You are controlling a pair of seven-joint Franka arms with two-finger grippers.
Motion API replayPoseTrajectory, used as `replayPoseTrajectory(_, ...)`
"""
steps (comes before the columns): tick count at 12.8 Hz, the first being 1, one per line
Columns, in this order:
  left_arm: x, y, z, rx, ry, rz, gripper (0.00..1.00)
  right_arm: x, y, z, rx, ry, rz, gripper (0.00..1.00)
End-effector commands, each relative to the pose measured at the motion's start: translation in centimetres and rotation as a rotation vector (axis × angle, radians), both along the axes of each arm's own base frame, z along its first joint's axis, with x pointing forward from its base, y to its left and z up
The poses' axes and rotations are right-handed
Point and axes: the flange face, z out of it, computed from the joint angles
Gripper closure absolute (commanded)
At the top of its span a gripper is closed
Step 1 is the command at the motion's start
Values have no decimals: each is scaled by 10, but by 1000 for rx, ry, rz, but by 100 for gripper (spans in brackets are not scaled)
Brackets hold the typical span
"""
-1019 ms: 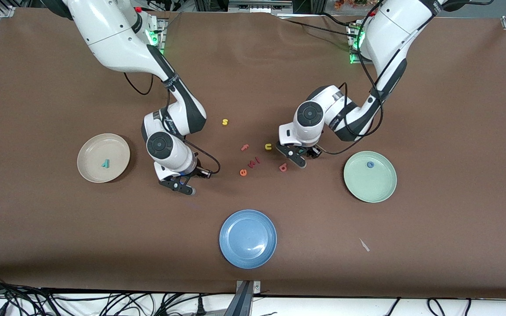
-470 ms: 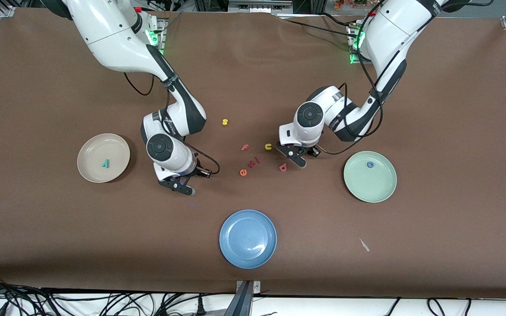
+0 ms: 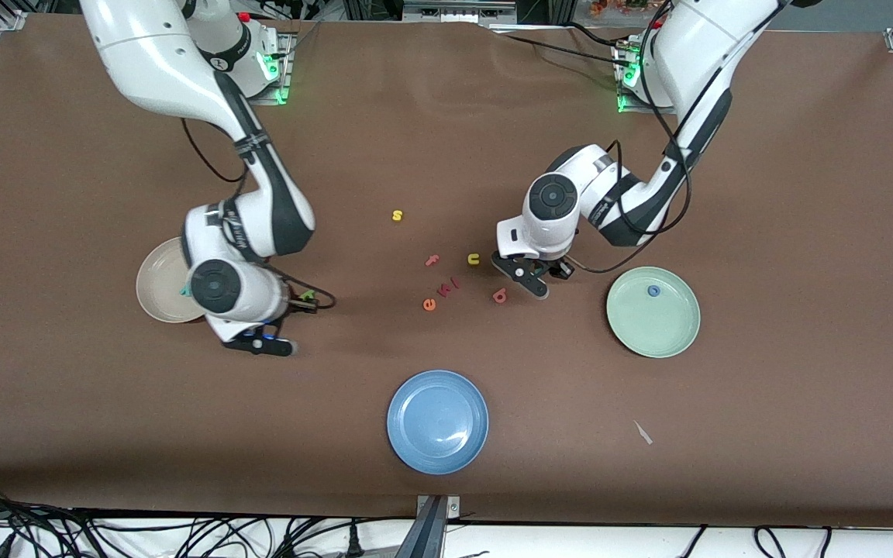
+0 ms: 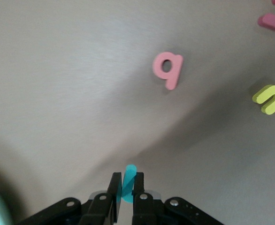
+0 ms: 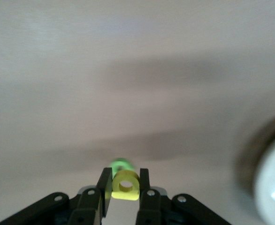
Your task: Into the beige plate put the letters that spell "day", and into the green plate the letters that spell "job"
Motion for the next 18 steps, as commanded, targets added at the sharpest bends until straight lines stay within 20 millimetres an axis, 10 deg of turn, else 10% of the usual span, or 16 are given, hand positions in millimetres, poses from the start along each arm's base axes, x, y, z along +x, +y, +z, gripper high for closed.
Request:
replayPoseTrajectory(1,6,18,41,61,-28,10,100,-27,-53,19,4,29,114,90)
replayPoseTrajectory(7,45,119,75,102,31,-61,100,-58,-184,-4,-2,48,165,85)
replayPoseTrajectory(8,52,136,74,96,44,-88,100,-62,-199,-13,-4,37,174,75)
replayPoseTrajectory(9,58,157,71,89,62,-122,100,-62,-216,-16,-3,36,163,34)
replayPoseTrajectory(10,65,177,70,81,72,-152,100,-59,-217,-17,-6,36,158,0)
replayPoseTrajectory(12,80,208,51,56,83,-173,100,-45,-181,-4,2,61,215,0)
replayPoseTrajectory(18,93,199,-19,-14,24,-233,100,-36,-99,3,70,54,-261,0)
